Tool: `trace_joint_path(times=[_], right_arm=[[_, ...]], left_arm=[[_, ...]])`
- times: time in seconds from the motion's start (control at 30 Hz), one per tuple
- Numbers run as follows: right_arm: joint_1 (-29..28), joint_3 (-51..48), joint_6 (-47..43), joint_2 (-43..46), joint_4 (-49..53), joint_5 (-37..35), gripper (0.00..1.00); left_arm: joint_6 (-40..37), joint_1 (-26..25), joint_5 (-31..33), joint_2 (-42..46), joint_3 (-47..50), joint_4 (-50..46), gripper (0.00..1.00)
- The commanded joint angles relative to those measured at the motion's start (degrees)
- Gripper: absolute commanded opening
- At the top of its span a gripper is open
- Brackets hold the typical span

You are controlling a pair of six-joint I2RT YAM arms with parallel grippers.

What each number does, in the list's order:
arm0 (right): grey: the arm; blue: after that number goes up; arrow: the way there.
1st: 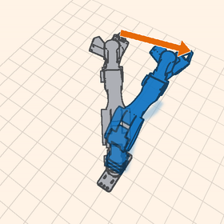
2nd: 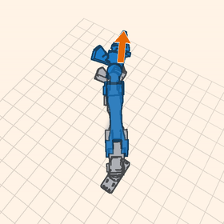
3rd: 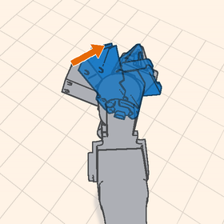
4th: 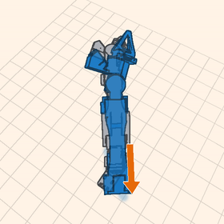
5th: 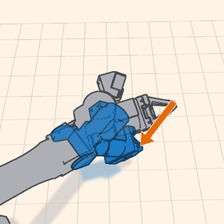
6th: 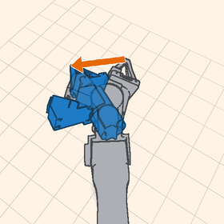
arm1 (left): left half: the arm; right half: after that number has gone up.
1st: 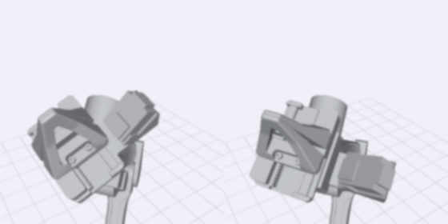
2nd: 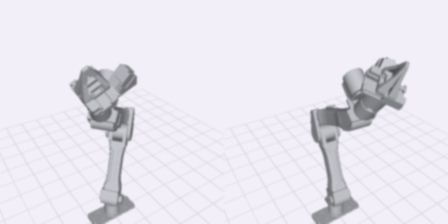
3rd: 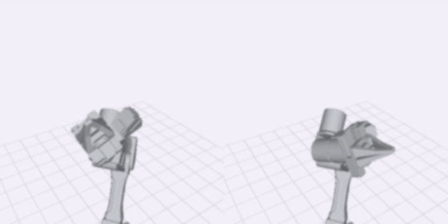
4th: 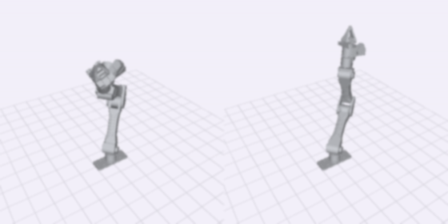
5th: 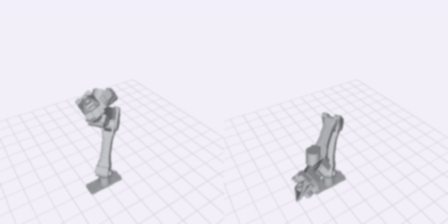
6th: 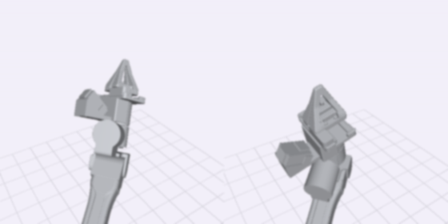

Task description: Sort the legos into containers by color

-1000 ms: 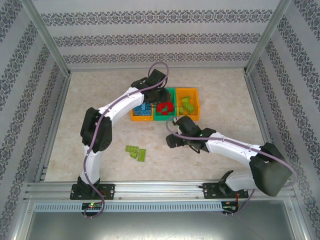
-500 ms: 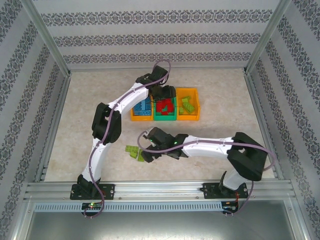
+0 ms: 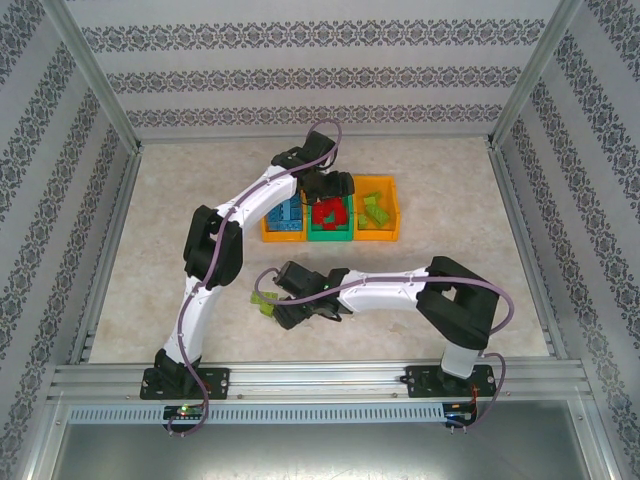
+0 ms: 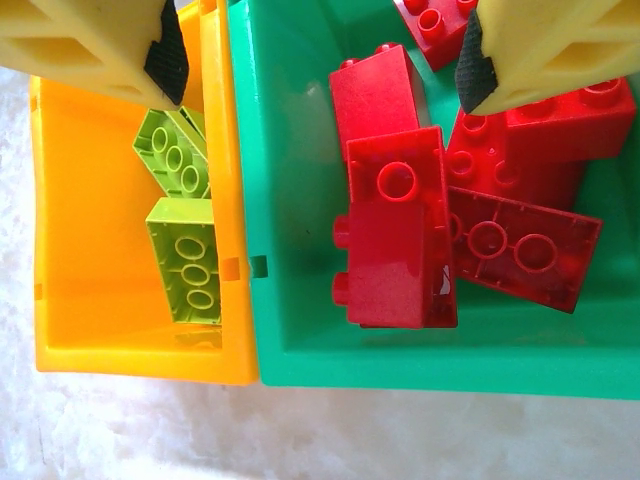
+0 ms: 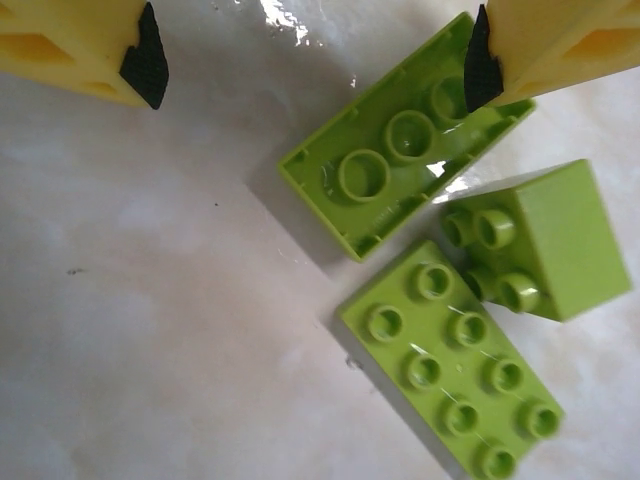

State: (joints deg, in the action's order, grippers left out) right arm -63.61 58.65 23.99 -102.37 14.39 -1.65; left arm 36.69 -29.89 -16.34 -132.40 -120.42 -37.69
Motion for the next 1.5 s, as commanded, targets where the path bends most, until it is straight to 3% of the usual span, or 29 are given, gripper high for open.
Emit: trace_joint_path(times=[0.0, 0.1, 0.33, 0.57, 0.67, 0.73, 0.97, 1.17, 1.47], right_arm=[[-0.15, 1.14, 2.2, -1.65, 0.2, -1.59, 0.8], [-0.19, 2.07, 3.06, -3.28, 1.89, -3.36, 0.78], [0.35, -0.87, 5.4, -2.96, 4.54, -7.6, 0.62], [1.61, -6.95, 6.44, 1.37, 5.29, -10.81, 0.48], [2.68, -10.15, 6.77, 4.39, 5.6, -11.58, 0.48], [3.46, -12.15, 6.94, 6.51, 5.83, -12.11, 0.48], [7.89, -18.28, 5.83, 14.93, 6.9, -12.52, 0.5], [9.97, -21.97, 5.7, 24.5, 7.0, -11.76, 0.61], [12.73, -24.81, 17.59, 34.35, 8.09, -9.65, 0.74]], left_arm=[[0.42, 0.35, -0.37, 2.94, -0.2, -0.2, 0.73], [0.57, 0.31, -0.47, 3.2, 0.18, -0.1, 0.73], [0.28, 0.3, -0.49, 3.76, 0.89, 0.08, 0.75], [1.44, 0.32, 0.9, 4.98, 1.46, -0.17, 0.83], [2.07, 0.32, 1.39, 6.59, 2.49, 0.72, 0.9], [2.46, 0.35, 1.91, 7.79, 3.44, 1.58, 1.0], [3.63, 0.23, 1.71, 11.28, 6.66, 3.47, 1.0], [3.54, 0.25, 2.34, 14.3, 10.06, 5.17, 1.0], [2.03, 0.27, 5.58, 20.77, 15.76, 6.67, 1.0]])
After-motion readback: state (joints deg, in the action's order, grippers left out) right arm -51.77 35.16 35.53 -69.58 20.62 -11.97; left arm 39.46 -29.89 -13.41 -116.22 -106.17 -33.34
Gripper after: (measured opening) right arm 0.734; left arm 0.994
